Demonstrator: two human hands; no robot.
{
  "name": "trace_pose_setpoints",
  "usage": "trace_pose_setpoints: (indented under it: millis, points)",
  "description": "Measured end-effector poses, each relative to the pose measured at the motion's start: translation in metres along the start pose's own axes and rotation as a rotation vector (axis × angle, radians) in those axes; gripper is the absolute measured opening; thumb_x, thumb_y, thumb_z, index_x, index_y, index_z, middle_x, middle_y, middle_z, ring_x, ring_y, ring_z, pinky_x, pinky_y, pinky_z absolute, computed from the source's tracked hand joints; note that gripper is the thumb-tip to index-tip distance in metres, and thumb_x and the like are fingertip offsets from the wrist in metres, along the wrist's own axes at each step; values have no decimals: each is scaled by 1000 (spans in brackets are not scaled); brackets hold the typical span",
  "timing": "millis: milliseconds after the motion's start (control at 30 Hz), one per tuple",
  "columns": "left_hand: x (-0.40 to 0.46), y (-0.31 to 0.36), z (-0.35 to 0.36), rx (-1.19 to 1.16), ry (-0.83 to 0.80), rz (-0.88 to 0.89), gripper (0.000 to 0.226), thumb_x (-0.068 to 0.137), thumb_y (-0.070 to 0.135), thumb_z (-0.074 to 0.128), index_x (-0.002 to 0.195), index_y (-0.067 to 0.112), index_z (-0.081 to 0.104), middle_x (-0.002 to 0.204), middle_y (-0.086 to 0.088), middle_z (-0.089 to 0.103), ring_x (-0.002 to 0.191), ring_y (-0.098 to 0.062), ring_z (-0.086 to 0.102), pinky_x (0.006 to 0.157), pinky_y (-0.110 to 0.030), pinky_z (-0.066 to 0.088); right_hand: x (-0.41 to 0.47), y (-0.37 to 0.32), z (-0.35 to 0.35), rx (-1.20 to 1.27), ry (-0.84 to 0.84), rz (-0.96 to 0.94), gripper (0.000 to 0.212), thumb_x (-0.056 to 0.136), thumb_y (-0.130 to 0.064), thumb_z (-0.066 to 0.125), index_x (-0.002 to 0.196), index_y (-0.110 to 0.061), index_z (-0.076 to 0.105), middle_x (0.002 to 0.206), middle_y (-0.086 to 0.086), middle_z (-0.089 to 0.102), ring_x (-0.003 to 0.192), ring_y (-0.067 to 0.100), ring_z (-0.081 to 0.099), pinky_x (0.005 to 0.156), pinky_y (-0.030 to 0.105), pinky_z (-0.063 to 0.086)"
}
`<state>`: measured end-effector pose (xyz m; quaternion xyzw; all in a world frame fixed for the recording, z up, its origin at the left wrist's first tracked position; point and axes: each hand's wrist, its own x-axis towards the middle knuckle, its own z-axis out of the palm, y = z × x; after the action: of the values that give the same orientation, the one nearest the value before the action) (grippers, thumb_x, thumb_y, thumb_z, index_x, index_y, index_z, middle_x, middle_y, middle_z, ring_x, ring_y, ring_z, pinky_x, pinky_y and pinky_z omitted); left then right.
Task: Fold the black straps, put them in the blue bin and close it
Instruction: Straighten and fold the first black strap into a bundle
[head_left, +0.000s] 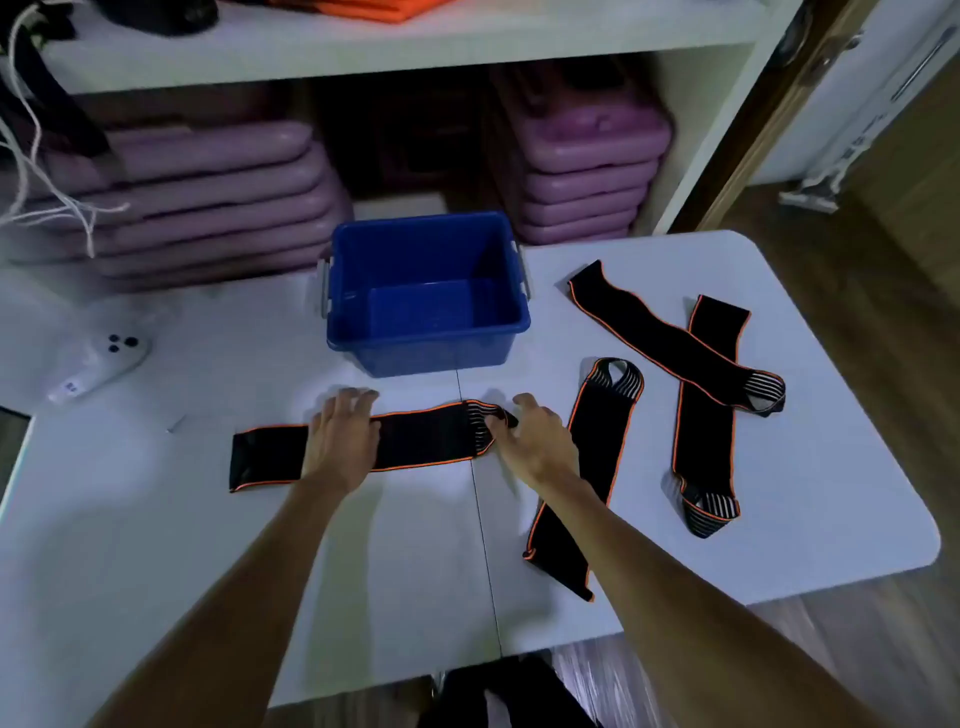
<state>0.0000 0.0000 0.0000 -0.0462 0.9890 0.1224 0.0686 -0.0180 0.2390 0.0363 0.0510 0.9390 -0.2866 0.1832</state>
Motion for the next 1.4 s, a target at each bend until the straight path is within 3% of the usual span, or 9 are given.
trace_pose_setpoints:
  millis: [233,433,567,700,833,1000,1200,1300,1400]
  points:
    - [-23,-59,1,114,-80,-135,45,91,20,55,135,13,46,130,-17,46,115,-38,46,95,-50,37,13,-4,13,-20,105,60,22,96,-18,38,101,-10,58,97,12,62,84,33,60,69,40,51]
    - [-23,-57,0,103,-76,-163,22,90,28,59,104,11,57,113,-15,49,104,-35,49,89,-46,41,26,6,8,-5,187,21,20,96,-16,44,94,-8,62,88,12,65,76,31,63,69,44,57]
    - [-26,-45,6,-2,-69,-153,26,88,22,63,107,7,53,107,-18,51,99,-38,51,84,-46,40,34,23,-11,35,224,31,20,95,-14,48,94,-5,66,86,14,66,76,32,64,70,41,57]
    - [-24,-10,8,-139,-34,-124,13,88,20,63,93,8,58,93,-15,63,90,-37,59,78,-42,45,45,48,-32,32,258,31,20,93,-10,49,85,-3,66,84,15,66,79,33,63,67,33,47]
    - [-18,38,11,-295,-89,-154,14,92,35,56,89,22,53,89,-5,69,84,-31,63,74,-40,51,54,74,-58,9,319,49,26,90,-4,46,65,-6,51,67,12,56,67,34,55,58,30,33]
    - [-12,98,14,-528,-154,-154,13,93,41,54,88,28,55,90,3,65,85,-20,61,77,-35,50,72,97,-101,-6,386,61,21,94,-6,48,79,1,61,80,16,58,76,33,51,69,38,44]
    - [-27,161,28,-726,-198,-200,23,94,31,55,99,9,61,88,2,63,82,-12,57,67,-18,38,106,110,-123,-64,349,54,25,84,5,40,72,1,60,75,17,61,72,35,60,56,32,44]
    - [-41,188,41,-750,-254,-238,24,95,33,53,101,10,58,83,2,60,77,-15,57,57,-18,38,116,107,-125,-90,296,29,25,83,3,39,73,0,61,76,16,62,73,36,63,54,34,49]
    - [-57,198,57,-636,-337,-260,26,95,36,51,103,11,53,86,0,59,74,-18,57,59,-28,43,117,101,-122,-105,267,-43,19,88,-7,46,84,-6,65,85,12,66,77,34,64,66,42,57]
